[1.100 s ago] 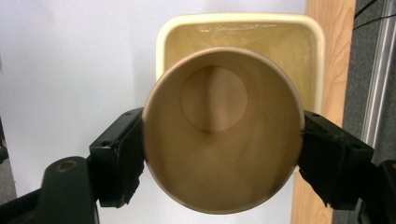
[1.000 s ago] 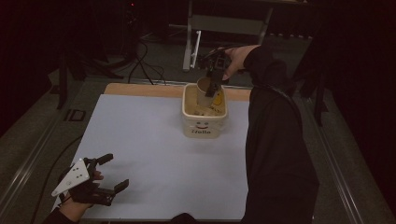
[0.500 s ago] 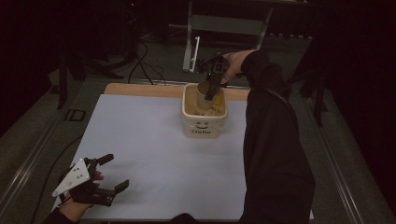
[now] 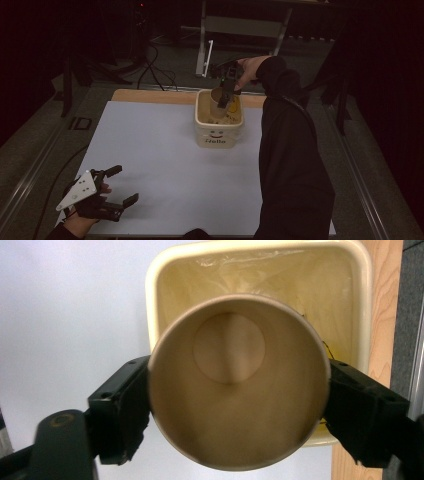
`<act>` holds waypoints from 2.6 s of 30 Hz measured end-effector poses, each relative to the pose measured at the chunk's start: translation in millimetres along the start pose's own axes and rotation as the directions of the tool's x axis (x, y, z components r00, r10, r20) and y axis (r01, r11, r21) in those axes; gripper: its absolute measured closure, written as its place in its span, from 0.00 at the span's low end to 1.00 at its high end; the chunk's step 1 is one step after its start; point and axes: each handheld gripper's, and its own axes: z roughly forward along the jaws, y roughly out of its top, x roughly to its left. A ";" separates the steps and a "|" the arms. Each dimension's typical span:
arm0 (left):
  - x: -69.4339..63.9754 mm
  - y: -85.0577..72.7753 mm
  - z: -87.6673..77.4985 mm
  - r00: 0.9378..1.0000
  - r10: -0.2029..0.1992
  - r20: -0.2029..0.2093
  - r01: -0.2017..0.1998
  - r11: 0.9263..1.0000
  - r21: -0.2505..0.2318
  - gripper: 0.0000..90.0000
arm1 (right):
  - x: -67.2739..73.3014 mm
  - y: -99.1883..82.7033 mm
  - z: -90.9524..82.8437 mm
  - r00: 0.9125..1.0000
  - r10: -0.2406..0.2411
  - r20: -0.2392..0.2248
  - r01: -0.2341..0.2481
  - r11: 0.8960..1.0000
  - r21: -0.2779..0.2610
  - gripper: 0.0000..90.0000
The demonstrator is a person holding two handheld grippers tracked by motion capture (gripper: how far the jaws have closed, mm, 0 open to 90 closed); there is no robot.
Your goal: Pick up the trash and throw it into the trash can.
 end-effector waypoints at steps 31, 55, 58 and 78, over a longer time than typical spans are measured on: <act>-5.3 1.9 0.2 0.999 0.022 0.035 -0.022 1.000 -0.014 0.01 | 24.5 -3.9 -32.9 0.996 0.061 0.064 -0.061 0.998 -0.003 0.14; -11.3 3.6 6.1 0.997 0.045 0.058 -0.045 0.999 -0.006 0.01 | 69.6 -46.7 -57.8 0.979 0.173 0.108 -0.165 0.983 -0.075 0.13; -12.1 4.1 7.6 0.997 0.047 0.062 -0.046 0.999 -0.006 0.01 | 75.9 -53.2 -59.5 0.976 0.179 0.122 -0.169 0.982 -0.085 0.13; -11.1 3.1 10.4 0.997 0.039 0.066 -0.039 0.999 0.000 0.01 | 114.2 -98.6 -47.1 0.965 0.231 0.123 -0.202 0.957 -0.209 0.15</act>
